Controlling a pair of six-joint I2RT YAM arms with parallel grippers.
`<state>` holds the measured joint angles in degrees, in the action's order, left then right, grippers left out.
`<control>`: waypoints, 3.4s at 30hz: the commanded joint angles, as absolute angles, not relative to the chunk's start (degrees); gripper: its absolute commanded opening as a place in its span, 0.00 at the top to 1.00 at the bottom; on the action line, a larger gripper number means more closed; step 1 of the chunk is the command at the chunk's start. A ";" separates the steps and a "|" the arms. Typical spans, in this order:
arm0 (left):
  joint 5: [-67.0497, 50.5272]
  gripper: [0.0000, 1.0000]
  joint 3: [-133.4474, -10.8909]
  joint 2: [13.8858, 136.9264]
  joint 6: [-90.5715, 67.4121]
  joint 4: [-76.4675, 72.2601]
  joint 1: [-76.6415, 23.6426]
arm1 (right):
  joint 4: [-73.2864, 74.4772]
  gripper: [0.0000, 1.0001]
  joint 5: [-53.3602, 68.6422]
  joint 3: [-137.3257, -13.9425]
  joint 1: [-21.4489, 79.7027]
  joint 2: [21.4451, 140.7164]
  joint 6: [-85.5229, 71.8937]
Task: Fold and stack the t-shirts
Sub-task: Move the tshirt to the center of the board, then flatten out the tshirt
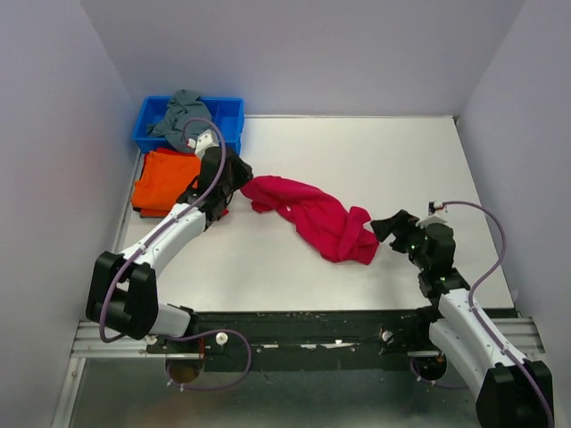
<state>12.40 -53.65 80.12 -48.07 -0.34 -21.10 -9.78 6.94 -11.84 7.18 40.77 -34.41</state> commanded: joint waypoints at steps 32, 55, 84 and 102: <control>-5.00 0.24 -62.92 99.65 -31.38 0.97 -57.30 | -5.45 0.15 -0.79 -13.18 7.38 35.07 -34.19; 10.99 1.00 -71.55 85.62 -28.56 26.45 -48.44 | -9.23 0.11 12.91 -17.22 7.38 50.44 -32.61; 13.54 1.00 -81.20 81.82 -28.74 24.08 -32.00 | -14.41 0.36 25.40 -17.31 8.88 60.64 -33.13; 6.68 1.00 -93.95 89.65 -28.57 26.89 -28.21 | -16.35 0.65 28.48 -19.60 12.57 64.25 -30.50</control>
<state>8.34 -91.13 89.12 -29.52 26.02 -29.08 -15.94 28.03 -18.33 12.05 65.45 -31.99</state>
